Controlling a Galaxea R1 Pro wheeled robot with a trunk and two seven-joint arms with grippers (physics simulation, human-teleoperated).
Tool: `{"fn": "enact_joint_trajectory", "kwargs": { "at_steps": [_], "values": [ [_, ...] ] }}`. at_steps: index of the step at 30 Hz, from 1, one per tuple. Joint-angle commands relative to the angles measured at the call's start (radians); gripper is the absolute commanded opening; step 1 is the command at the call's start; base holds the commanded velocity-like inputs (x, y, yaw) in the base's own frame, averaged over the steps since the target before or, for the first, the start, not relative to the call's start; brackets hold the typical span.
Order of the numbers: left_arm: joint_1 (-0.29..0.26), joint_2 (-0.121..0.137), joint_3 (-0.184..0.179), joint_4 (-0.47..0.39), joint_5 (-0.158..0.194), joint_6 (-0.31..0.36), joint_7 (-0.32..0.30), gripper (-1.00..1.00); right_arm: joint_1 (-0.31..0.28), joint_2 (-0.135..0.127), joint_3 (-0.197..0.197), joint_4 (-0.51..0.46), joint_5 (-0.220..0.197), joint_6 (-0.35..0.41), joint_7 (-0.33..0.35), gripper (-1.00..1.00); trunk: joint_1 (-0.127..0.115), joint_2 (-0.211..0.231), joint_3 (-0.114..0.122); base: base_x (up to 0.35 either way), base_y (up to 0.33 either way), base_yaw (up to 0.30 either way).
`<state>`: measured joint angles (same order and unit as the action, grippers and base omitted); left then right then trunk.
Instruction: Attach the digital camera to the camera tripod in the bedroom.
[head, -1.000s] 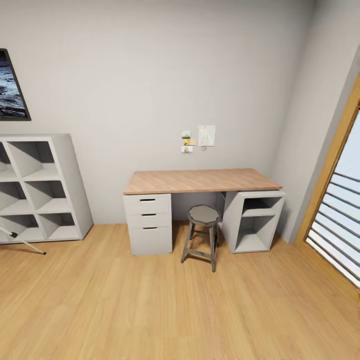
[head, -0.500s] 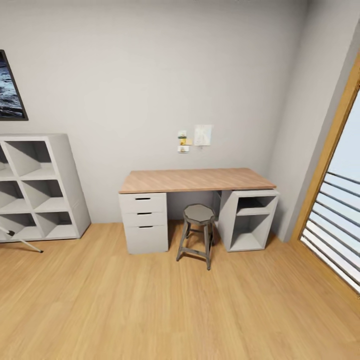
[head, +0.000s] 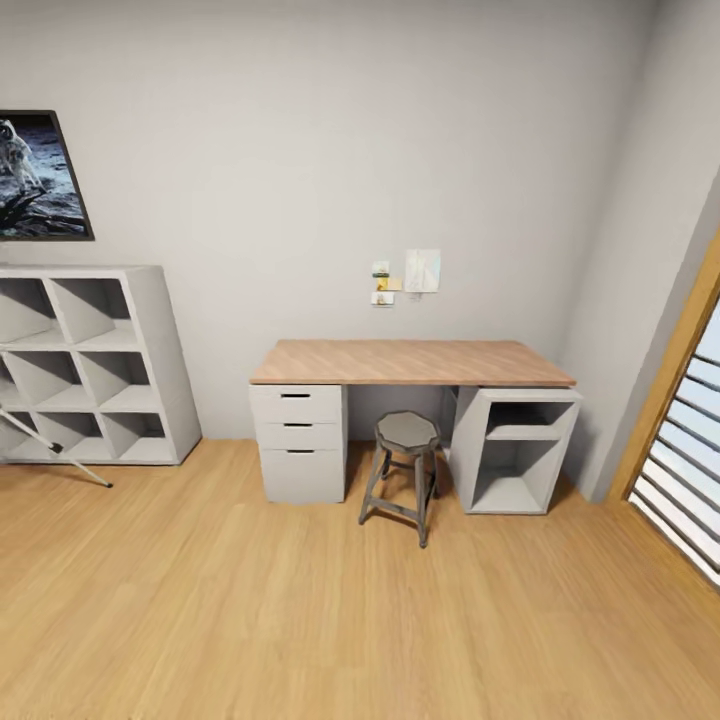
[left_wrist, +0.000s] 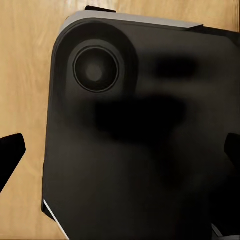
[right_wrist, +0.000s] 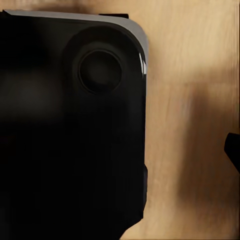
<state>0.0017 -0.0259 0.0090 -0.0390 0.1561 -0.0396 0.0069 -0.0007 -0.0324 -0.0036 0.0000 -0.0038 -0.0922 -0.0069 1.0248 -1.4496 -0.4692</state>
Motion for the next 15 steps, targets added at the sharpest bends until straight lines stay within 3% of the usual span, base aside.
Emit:
{"fn": "enact_joint_trajectory", "kwargs": {
  "at_steps": [1, 6, 15],
  "values": [
    [0.0, 0.0, 0.0, -0.001, 0.007, -0.002, 0.001, 1.0, 0.0, 0.0, 0.0, 0.0, 0.0, -0.003, -0.001, 1.0, 0.0, 0.0, -0.001, 0.103, -0.28, 0.268],
    [0.001, 0.0, 0.001, -0.001, 0.008, -0.002, 0.001, 1.0, -0.001, 0.0, -0.001, 0.0, -0.001, -0.003, -0.001, 1.0, 0.0, 0.0, -0.001, 0.098, -0.247, 0.273],
    [0.0, 0.001, 0.002, -0.001, 0.009, -0.002, 0.001, 1.0, -0.001, 0.0, -0.001, 0.0, -0.001, -0.003, -0.001, 1.0, 0.0, 0.0, -0.001, 0.014, -0.034, 0.275]
  ]
}}
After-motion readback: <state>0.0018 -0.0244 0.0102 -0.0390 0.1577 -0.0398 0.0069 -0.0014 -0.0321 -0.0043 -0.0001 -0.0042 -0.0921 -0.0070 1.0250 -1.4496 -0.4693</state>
